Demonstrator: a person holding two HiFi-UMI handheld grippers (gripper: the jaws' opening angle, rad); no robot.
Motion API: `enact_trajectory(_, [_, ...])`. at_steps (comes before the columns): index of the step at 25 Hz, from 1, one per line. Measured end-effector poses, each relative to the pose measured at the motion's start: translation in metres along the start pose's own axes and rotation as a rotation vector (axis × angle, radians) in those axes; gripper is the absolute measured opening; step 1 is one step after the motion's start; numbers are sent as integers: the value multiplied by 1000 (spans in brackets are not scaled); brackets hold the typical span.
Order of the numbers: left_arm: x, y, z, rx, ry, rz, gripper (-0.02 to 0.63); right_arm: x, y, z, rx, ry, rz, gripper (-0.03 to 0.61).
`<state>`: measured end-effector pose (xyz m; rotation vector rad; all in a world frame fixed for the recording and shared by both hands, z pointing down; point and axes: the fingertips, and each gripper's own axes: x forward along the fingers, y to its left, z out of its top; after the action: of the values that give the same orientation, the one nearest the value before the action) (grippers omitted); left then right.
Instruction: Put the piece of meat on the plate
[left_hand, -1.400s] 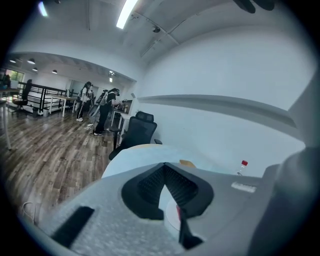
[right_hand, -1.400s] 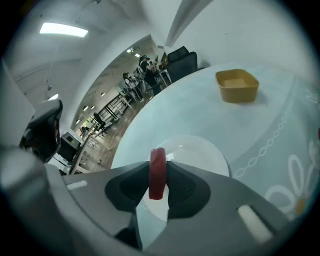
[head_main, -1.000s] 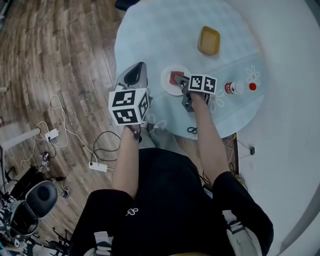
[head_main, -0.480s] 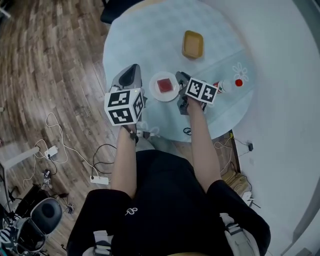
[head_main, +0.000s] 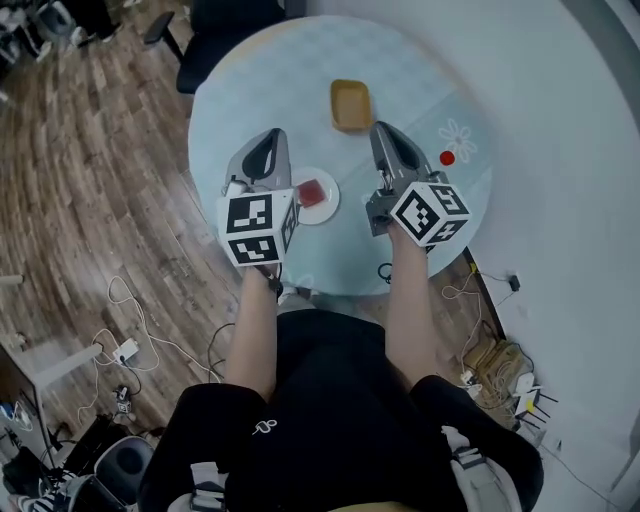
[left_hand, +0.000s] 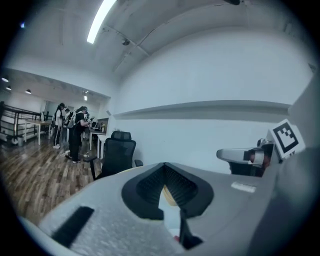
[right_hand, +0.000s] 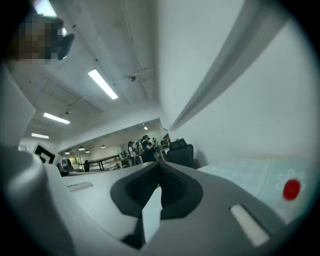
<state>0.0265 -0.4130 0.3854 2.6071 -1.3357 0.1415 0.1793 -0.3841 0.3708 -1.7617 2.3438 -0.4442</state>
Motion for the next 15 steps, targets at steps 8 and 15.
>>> enact_trajectory(8, [9, -44, 47, 118, -78, -37, -3, -20, -6, 35, -179, -35, -41, 9])
enact_trajectory(15, [8, -51, 64, 159, -103, -20, -3, -15, -9, 49, -182, -46, -22, 9])
